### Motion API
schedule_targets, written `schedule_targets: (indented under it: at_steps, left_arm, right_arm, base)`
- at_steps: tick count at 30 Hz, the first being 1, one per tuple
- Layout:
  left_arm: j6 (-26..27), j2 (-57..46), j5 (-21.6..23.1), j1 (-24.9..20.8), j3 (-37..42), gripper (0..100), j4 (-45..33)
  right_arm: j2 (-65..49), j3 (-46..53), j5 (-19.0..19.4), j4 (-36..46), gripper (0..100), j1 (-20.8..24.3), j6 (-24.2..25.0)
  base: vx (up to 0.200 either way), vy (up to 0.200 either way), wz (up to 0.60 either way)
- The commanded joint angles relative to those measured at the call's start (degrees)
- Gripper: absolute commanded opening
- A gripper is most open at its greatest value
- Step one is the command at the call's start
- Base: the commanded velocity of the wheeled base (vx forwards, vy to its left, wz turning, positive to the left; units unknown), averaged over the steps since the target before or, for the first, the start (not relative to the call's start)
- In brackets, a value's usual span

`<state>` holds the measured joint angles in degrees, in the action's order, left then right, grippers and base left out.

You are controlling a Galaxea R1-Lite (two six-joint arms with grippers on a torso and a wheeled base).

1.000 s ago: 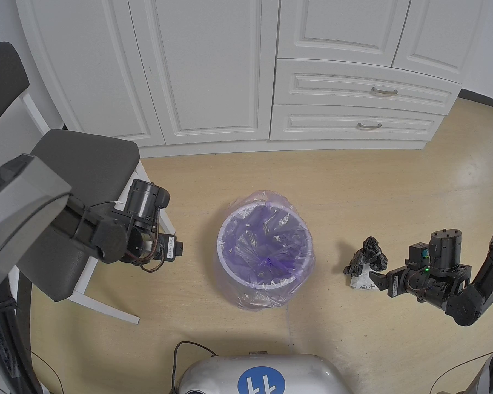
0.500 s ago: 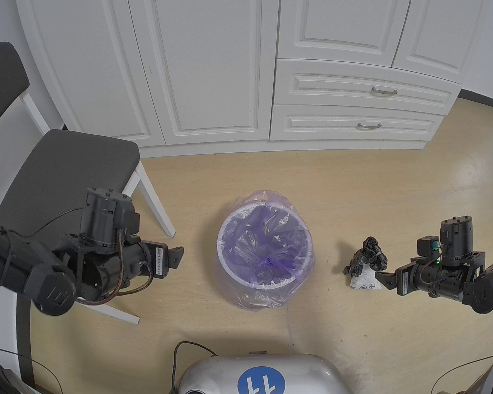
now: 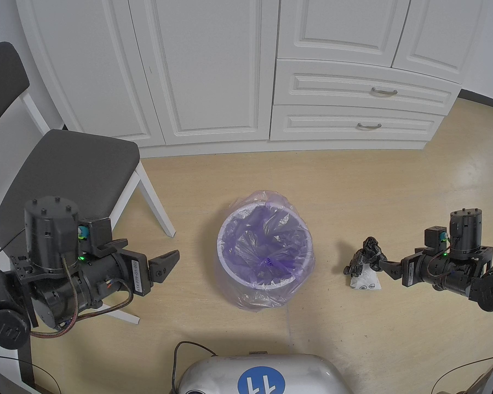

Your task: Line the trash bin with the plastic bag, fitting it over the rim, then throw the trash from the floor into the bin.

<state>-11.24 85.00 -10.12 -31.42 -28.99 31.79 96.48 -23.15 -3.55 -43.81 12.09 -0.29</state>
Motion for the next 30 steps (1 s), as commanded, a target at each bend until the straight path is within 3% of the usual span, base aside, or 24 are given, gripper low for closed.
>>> schedule_targets:
  at_steps: [1, 9, 15, 17, 21, 30]
  left_arm:
    - [-0.98, -6.34, 0.63, 0.04, 0.78, 100, 0.11]
    - [-0.80, -6.78, 0.89, 0.48, 0.86, 100, 0.11]
    - [-0.10, -5.73, 0.71, -0.66, 0.95, 100, 0.20]
    - [-0.01, -5.73, 0.54, -1.63, 1.04, 100, 0.20]
    - [-0.01, -6.78, 0.36, -1.46, 0.95, 100, 0.20]
    - [2.01, -8.19, 0.19, -1.02, 0.86, 100, 0.29]
  right_arm:
    - [-1.55, -0.32, -1.20, 2.24, 100, 1.18, -0.06]
    - [-1.47, -7.35, -2.43, 12.35, 100, 4.69, 0.47]
    - [4.25, -33.28, -3.75, 34.58, 100, 10.93, 2.67]
    - [7.41, -39.69, -4.71, 38.54, 100, 13.13, 5.21]
    - [13.39, -42.86, -5.24, 39.59, 100, 16.38, 10.14]
    - [19.54, -41.63, -5.94, 39.24, 100, 16.91, 10.75]
  base:
    - [0.000, 0.000, 0.00]
    - [0.000, 0.000, 0.00]
    - [0.000, 0.000, 0.00]
    - [0.000, 0.000, 0.00]
    - [0.000, 0.000, 0.00]
    - [0.000, 0.000, 0.00]
